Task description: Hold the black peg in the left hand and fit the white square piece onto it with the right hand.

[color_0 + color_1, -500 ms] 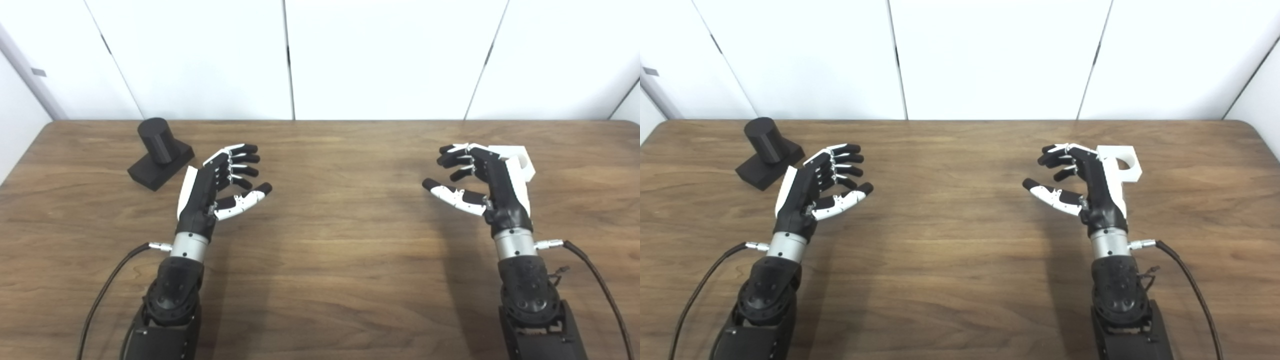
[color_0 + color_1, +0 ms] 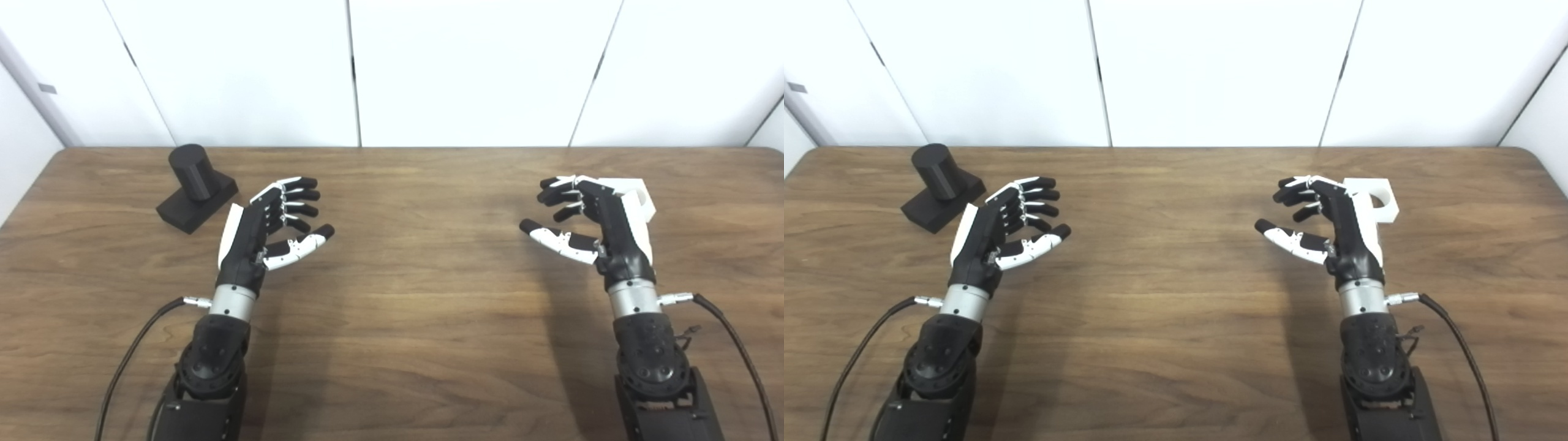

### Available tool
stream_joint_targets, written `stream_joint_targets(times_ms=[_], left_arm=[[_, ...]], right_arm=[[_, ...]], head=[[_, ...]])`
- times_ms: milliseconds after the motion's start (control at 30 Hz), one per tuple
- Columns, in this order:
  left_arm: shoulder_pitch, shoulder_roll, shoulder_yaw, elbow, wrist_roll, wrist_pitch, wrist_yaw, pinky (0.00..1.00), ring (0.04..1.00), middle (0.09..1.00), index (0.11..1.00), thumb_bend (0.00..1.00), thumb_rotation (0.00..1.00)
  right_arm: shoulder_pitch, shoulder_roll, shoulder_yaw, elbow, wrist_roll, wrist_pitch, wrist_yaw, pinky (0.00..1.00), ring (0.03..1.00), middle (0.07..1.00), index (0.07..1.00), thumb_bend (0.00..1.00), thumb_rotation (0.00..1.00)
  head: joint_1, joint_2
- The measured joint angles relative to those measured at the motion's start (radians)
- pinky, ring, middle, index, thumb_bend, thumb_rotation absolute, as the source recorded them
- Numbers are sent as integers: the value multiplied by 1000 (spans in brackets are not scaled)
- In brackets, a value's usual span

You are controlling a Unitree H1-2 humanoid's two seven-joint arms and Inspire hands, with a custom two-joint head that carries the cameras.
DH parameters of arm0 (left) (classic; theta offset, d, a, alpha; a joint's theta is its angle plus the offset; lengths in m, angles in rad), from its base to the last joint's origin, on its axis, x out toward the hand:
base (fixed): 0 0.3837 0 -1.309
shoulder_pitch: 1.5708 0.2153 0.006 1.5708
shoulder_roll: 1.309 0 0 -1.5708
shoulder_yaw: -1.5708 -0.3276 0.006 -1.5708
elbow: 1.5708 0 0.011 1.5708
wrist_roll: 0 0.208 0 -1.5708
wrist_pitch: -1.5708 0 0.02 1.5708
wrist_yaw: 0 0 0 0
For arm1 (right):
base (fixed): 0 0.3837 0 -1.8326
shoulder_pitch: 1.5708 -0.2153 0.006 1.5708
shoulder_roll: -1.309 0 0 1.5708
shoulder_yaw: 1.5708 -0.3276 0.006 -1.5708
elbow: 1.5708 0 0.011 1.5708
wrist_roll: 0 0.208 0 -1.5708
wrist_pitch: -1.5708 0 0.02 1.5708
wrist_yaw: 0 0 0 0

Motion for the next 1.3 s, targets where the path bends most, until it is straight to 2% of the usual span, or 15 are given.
stream_joint_targets(times_ms=[67, 100, 167, 200, 300, 467, 733, 1133, 1300], left_arm=[[0, -1, -3, 0, 0, 0, 0, 534, 625, 696, 702, 693, 0], [0, -2, -6, 0, 0, 0, 0, 535, 625, 697, 702, 693, 0], [0, -7, -14, 0, 4, 2, 0, 534, 631, 702, 701, 689, 0], [1, -12, -20, 0, 10, 5, 1, 534, 633, 703, 701, 689, 0], [4, -29, -35, -2, 25, 19, 5, 525, 633, 706, 699, 684, 0], [13, -62, -59, -3, 49, 32, 11, 520, 647, 712, 695, 671, 0], [13, -75, -64, -3, 59, 32, 15, 513, 654, 707, 693, 693, 0], [13, -74, -67, -3, 63, 31, 33, 512, 648, 705, 681, 690, 0], [13, -68, -62, -30, 67, 48, 35, 550, 653, 710, 689, 691, 21]], right_arm=[[0, -2, 0, 5, 0, -6, 0, 479, 612, 674, 496, 506, 126], [0, -5, 0, 9, -1, -10, 0, 477, 611, 673, 496, 506, 126], [1, -13, -2, 12, 3, -14, 0, 484, 618, 677, 496, 505, 124], [1, -17, -4, 12, 11, -15, 1, 485, 619, 678, 495, 505, 124], [5, -26, -7, 9, 24, -15, 6, 478, 611, 676, 495, 504, 119], [18, -52, -22, 9, 42, -40, 11, 464, 589, 674, 494, 503, 116], [29, -47, -30, -36, 56, -21, 22, 470, 607, 687, 494, 500, 112], [30, -37, -30, -69, 61, 9, 39, 463, 596, 665, 492, 500, 111], [30, -37, -30, -69, 61, 10, 42, 460, 596, 660, 492, 500, 111]], head=[[69, -14], [69, -14], [146, -28], [155, -31], [239, -60], [299, -87], [321, -110], [319, -110], [324, -112]])
